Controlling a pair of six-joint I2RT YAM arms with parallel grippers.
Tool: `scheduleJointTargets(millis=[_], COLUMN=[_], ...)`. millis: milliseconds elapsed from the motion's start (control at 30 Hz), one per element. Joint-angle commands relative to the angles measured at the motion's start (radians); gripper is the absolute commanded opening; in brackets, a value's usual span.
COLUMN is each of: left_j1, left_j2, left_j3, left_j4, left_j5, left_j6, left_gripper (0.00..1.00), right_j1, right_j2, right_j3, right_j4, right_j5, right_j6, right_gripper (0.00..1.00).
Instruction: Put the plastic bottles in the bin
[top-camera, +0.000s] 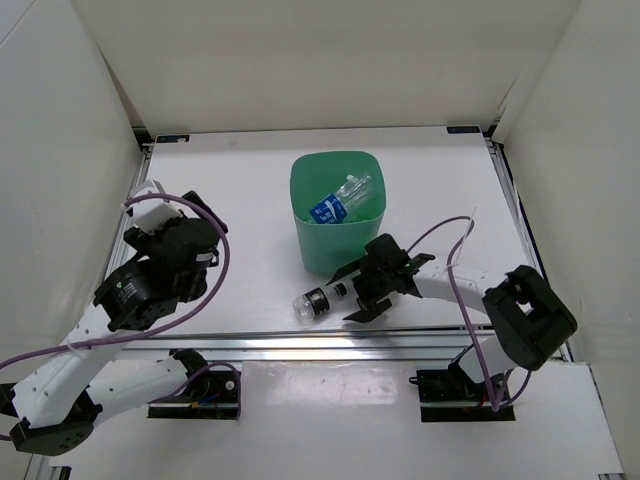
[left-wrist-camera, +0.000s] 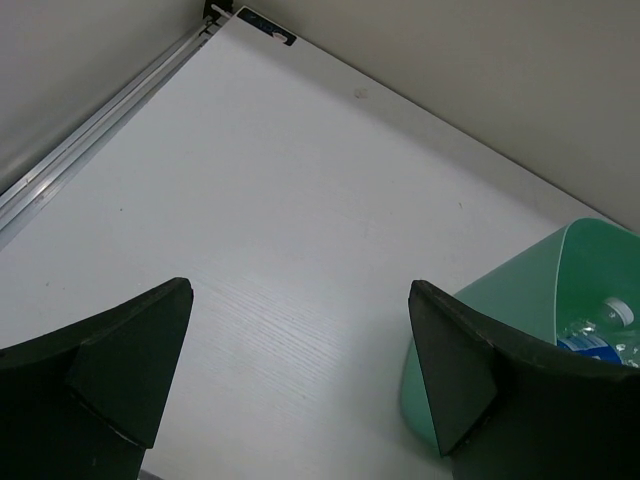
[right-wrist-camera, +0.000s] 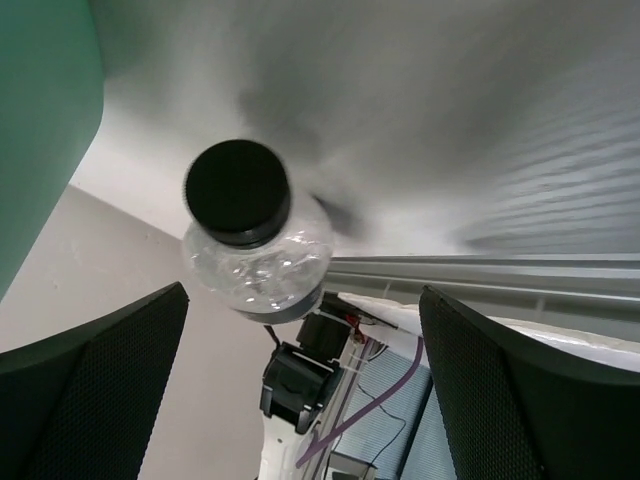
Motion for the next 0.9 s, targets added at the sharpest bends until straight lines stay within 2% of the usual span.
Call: scheduleJointTargets(millis=[0,167,333,400,533,567,667,700,833,867], left_j1=[-0.002,-0.002,-0.002,-0.002,-0.002,-0.002,-0.002,-0.002,-0.002,-0.002], left_j2=[0.001,0.001,-0.008,-0.008,-0.04,-0.05,-0.059,-0.059,-0.068,-0.077], left_j3=[-0.008,-0.008,0.002,0.011,-0.008,-0.008,-0.029,-0.029,-0.052,-0.052], left_j4=[-0.051,-0.051,-0.072,-0.1,-0.112,-0.112,-0.112,-0.112,-0.103,-0.103], left_j5=[0.033,0.053,0.053,0.053,0.053,0.053,0.042,0.042,0.024,0.024], left_j6=[-0.018,-0.009,0.001,0.001,-0.008,-0.018,-0.018,-0.018,-0.018,-0.018], left_gripper=[1.0,1.0,1.0,1.0,1.0,1.0,1.0,1.0,1.0,1.0], right_j1=[0.009,0.019,0.046,0.055,0.074,0.074,0.074,0.074,0.083,0.083], right_j2=[0.03,0.105,0.165,0.174,0.188,0.188,0.127,0.106,-0.022,-0.043], right_j3=[0.051,0.1,0.12,0.133,0.133,0.133,0.148,0.163,0.298,0.32], right_j4=[0.073,0.105,0.148,0.148,0.121,0.084,0.012,-0.063,-0.281,-0.306], right_j5=[-0.015,-0.014,-0.05,-0.062,-0.085,-0.085,-0.108,-0.108,-0.091,-0.082], right_j6=[0.011,-0.024,-0.004,-0.004,-0.004,-0.004,-0.004,-0.004,-0.016,-0.016], right_gripper=[1.0,0.98,0.9,0.84,0.59,0.47,0.25,0.14,0.01,0.01])
